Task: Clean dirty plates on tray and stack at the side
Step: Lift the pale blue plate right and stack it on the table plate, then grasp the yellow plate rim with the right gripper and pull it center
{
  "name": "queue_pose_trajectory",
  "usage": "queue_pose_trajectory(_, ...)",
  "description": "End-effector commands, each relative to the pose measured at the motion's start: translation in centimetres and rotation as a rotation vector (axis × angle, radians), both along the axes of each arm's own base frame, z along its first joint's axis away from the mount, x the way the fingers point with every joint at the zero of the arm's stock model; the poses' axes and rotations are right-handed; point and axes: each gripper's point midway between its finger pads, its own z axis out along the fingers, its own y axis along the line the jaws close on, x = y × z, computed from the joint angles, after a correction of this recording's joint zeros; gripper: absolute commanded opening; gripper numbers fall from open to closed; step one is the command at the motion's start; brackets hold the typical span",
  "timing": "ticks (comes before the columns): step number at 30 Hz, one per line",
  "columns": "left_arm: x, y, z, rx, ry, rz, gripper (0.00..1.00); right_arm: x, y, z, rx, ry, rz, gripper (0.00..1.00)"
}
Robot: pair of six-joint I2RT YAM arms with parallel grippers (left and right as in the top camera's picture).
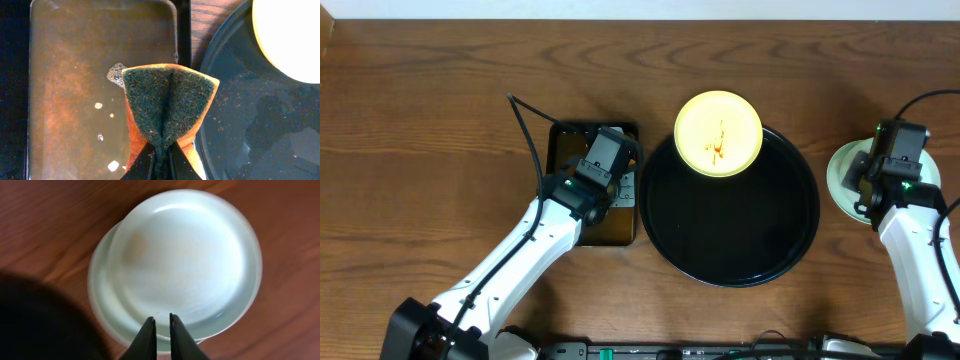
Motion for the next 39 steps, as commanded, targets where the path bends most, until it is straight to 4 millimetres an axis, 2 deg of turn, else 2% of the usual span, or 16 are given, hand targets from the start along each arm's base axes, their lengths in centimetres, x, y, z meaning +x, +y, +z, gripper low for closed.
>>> queue_pose_trajectory(1,0.0,0.4,-0.1,0.019,-0.002,-0.001,0.08,0.8,3.8,-0.8,0.141,0.004,0.152,0.13)
queue_pose_trajectory(4,-0.2,0.5,-0.2,0.025,0.008,-0.002,0.08,0.9,6.2,-1.1,0.204,0.010,0.228,0.15)
queue_pose_trajectory(9,-0.4,0.6,-0.3,0.028,0.014,-0.002,0.08,1.6,12.0,-0.6,0.374,-0.021,0.460,0.26)
queue_pose_trajectory(11,-0.4,0.6,-0.3,0.028,0.014,-0.001,0.08,1.7,14.2,0.4,0.437,-0.036,0.555,0.38)
queue_pose_trajectory(12,-0.4,0.6,-0.3,0.028,0.014,-0.002,0.08,1.7,14.7,0.8,0.453,-0.037,0.571,0.41)
queue_pose_trajectory(13,-0.4,0.6,-0.3,0.028,0.014,-0.002,0.08,1.8,15.7,2.2,0.476,-0.037,0.605,0.42)
queue_pose_trajectory(15,-0.4,0.6,-0.3,0.028,0.014,-0.002,0.08,1.9,16.5,4.0,0.481,-0.039,0.648,0.49)
queue_pose_trajectory(20,-0.3,0.6,-0.3,0.034,0.012,-0.012,0.08,3.3,16.6,9.1,0.434,-0.065,0.711,0.59)
queue_pose_trajectory(22,-0.3,0.6,-0.3,0.041,0.010,-0.024,0.08,4.1,16.5,10.0,0.420,-0.066,0.731,0.60)
queue_pose_trajectory(24,-0.3,0.7,-0.3,0.051,0.005,-0.037,0.08,5.0,16.6,10.0,0.421,-0.050,0.745,0.63)
queue_pose_trajectory(27,0.0,1.3,-0.2,0.084,-0.012,-0.020,0.08,6.1,17.7,8.7,0.478,-0.019,0.806,0.65)
queue_pose_trajectory(31,0.3,1.7,0.0,0.107,-0.027,-0.009,0.08,7.7,17.6,5.0,0.502,0.050,0.782,0.63)
queue_pose_trajectory(34,0.3,1.7,0.0,0.107,-0.027,-0.009,0.08,8.7,17.6,1.9,0.525,0.103,0.770,0.62)
queue_pose_trajectory(39,0.3,1.7,0.0,0.107,-0.027,-0.009,0.08,10.1,17.7,-4.5,0.571,0.196,0.744,0.58)
